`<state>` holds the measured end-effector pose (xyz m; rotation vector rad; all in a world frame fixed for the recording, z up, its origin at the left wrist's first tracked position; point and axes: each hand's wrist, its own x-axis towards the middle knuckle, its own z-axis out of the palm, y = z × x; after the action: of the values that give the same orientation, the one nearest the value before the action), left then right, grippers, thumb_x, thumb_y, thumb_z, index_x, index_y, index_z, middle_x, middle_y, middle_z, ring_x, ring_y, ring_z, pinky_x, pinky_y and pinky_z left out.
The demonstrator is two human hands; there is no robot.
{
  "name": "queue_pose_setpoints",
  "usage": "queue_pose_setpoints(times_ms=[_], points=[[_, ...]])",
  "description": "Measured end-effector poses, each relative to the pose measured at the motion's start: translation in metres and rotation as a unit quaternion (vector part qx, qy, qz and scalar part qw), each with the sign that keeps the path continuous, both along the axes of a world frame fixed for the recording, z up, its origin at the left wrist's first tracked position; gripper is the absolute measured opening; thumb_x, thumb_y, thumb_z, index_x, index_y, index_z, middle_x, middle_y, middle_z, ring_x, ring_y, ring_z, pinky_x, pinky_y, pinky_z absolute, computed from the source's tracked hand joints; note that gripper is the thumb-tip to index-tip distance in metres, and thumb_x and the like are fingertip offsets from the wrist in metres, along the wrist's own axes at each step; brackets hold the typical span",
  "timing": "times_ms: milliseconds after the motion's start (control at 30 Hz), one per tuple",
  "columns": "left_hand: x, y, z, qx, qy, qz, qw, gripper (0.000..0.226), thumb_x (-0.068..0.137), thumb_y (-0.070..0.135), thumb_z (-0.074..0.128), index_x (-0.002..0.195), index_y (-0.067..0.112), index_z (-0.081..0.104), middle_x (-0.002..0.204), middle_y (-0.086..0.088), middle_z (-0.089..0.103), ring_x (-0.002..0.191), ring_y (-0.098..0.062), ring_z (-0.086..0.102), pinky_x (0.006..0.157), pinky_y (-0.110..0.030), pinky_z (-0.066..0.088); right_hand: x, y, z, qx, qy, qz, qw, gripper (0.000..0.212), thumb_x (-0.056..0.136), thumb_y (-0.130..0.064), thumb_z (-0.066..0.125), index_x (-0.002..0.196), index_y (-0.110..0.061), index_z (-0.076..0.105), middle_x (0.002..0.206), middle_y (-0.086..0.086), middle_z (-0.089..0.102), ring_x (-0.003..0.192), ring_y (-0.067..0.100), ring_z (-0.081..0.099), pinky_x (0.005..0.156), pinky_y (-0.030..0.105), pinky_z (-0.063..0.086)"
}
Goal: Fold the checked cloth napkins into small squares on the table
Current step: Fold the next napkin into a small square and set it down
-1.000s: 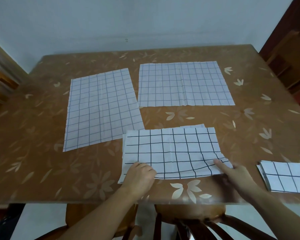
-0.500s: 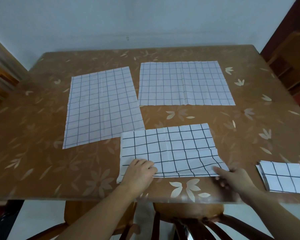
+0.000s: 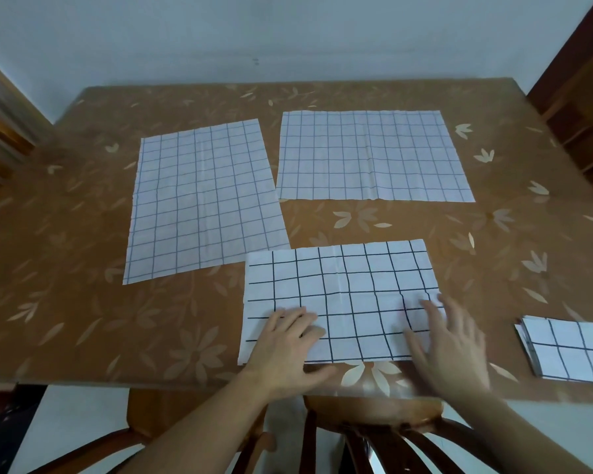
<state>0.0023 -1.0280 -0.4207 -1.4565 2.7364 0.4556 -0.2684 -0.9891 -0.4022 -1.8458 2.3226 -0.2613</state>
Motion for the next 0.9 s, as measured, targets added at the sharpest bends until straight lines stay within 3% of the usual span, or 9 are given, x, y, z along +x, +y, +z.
queue_pose_setpoints(times_ms=[67,133,233,300,500,567,733,833,900], points=[[-0.015,-0.003,-0.002,-0.009,0.011,0.027,1.000,0.059,0.090,0.066,0.027,0.140,0.036,0.041,0.153,0.006,0.033,0.146,-0.021,0.016,0.118,-0.047,0.003,0.033,-0.007,-0.003,-0.019,-0.004,0.104,0.994,0.055,0.092,-0.048,0.036,0.135,-0.018,0.051,0.145,0.013,0.044,0.133,0.035,0.041,0.104,0.051,0.035],[-0.028,-0.007,-0.009,0.001,-0.018,0.055,0.998,0.059,0.093,0.062,0.015,0.148,0.040,0.022,0.161,0.006,0.016,0.149,-0.023,0.000,0.117,-0.051,-0.006,0.064,-0.015,-0.012,0.022,-0.005,0.179,0.984,0.058,0.096,-0.048,0.023,0.146,-0.020,0.038,0.156,0.009,0.028,0.145,0.030,0.022,0.114,0.048,0.021],[-0.031,-0.009,-0.026,0.020,-0.063,0.061,0.996,0.063,0.091,0.065,0.001,0.150,0.043,-0.003,0.162,0.008,-0.010,0.145,-0.019,-0.025,0.114,-0.051,-0.019,0.067,-0.017,-0.037,0.091,0.009,0.195,0.976,0.060,0.097,-0.053,0.005,0.153,-0.030,0.005,0.161,-0.002,-0.006,0.145,0.019,-0.018,0.117,0.042,-0.007],[-0.027,-0.010,-0.033,0.019,-0.061,0.052,0.997,0.063,0.091,0.068,0.004,0.149,0.045,-0.006,0.162,0.009,-0.012,0.144,-0.018,-0.028,0.114,-0.050,-0.020,0.042,-0.013,-0.046,0.102,0.034,0.189,0.976,0.061,0.095,-0.056,0.001,0.152,-0.033,-0.003,0.161,-0.004,-0.009,0.145,0.016,-0.022,0.117,0.039,-0.011],[-0.023,-0.017,-0.034,0.030,-0.046,0.043,0.998,0.063,0.090,0.069,0.011,0.148,0.046,-0.001,0.162,0.010,-0.007,0.145,-0.017,-0.025,0.115,-0.052,-0.016,-0.033,-0.008,-0.027,0.132,0.049,0.091,0.986,0.067,0.091,-0.060,0.008,0.152,-0.032,0.014,0.161,-0.005,0.010,0.148,0.016,0.003,0.117,0.043,0.008],[-0.026,-0.019,-0.029,0.043,-0.043,0.045,0.997,0.063,0.090,0.066,0.016,0.148,0.045,0.003,0.162,0.010,-0.005,0.146,-0.019,-0.022,0.115,-0.053,-0.015,-0.046,0.000,-0.017,0.122,0.023,0.090,0.988,0.065,0.091,-0.061,0.023,0.149,-0.031,0.025,0.157,-0.003,0.024,0.144,0.020,0.018,0.113,0.046,0.020],[-0.033,-0.020,-0.020,0.055,-0.048,0.054,0.996,0.063,0.088,0.060,0.028,0.146,0.041,0.011,0.161,0.007,0.000,0.147,-0.023,-0.015,0.115,-0.057,-0.010,-0.068,0.015,-0.008,0.052,0.062,0.273,0.958,0.043,0.073,-0.041,0.059,0.113,-0.027,0.058,0.121,0.000,0.059,0.112,0.024,0.055,0.092,0.037,0.037],[-0.038,-0.022,-0.015,0.071,-0.058,0.061,0.994,0.064,0.087,0.058,0.034,0.145,0.041,0.014,0.161,0.006,0.000,0.147,-0.025,-0.014,0.114,-0.059,-0.010,-0.073,0.003,-0.008,0.008,0.089,0.302,0.949,0.012,0.072,-0.026,0.069,0.083,-0.024,0.065,0.090,-0.002,0.063,0.087,0.024,0.062,0.079,0.034,0.039],[-0.040,-0.023,-0.012,0.085,-0.068,0.060,0.992,0.069,0.084,0.061,0.038,0.145,0.042,0.013,0.161,0.006,-0.002,0.147,-0.027,-0.016,0.112,-0.060,-0.013,-0.071,-0.005,-0.006,0.016,0.113,0.328,0.938,0.011,0.071,-0.022,0.074,0.075,-0.023,0.064,0.083,-0.003,0.062,0.080,0.023,0.060,0.071,0.034,0.043]])
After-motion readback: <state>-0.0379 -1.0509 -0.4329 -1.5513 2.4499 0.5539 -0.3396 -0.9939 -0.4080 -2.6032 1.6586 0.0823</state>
